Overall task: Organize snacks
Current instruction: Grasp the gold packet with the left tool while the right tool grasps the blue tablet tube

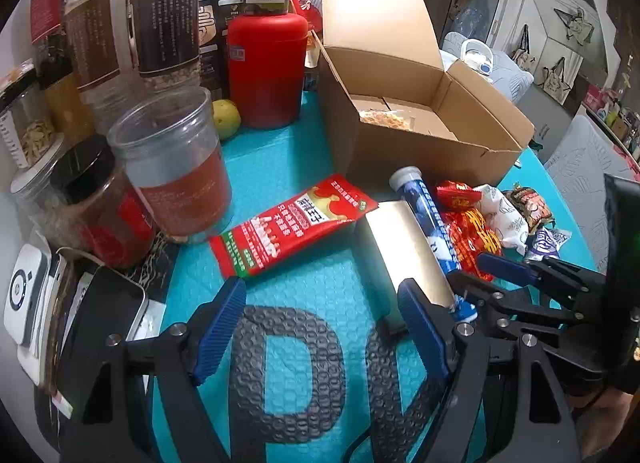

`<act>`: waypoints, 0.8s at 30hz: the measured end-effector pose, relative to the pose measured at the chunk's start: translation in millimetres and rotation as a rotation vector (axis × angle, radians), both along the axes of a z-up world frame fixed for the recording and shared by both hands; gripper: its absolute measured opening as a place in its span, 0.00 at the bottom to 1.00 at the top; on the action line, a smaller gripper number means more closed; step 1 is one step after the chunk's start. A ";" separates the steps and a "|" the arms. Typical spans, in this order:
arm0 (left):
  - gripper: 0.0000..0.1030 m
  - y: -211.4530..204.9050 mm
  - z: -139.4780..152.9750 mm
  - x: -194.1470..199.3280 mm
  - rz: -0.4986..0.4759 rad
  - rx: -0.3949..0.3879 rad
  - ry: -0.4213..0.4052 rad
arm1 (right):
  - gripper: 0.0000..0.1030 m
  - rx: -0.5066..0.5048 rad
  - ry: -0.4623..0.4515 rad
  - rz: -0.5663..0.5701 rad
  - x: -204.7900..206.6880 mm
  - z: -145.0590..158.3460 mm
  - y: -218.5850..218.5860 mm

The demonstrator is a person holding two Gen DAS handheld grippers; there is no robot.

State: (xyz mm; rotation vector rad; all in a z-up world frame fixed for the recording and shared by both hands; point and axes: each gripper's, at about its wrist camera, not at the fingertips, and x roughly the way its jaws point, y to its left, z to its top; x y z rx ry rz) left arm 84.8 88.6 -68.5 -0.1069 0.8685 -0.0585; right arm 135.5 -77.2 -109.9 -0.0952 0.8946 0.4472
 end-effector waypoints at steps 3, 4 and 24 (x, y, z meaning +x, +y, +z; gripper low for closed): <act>0.76 0.9 0.4 6.9 -0.002 0.005 0.003 | 0.41 0.015 0.041 0.031 8.4 -7.2 5.5; 0.76 0.8 0.4 8.6 -0.004 0.002 0.005 | 0.41 0.018 0.055 0.037 10.8 -10.0 8.4; 0.76 -38.7 -28.3 34.5 -0.103 -0.042 0.083 | 0.27 0.004 -0.007 0.005 -25.8 3.4 -22.6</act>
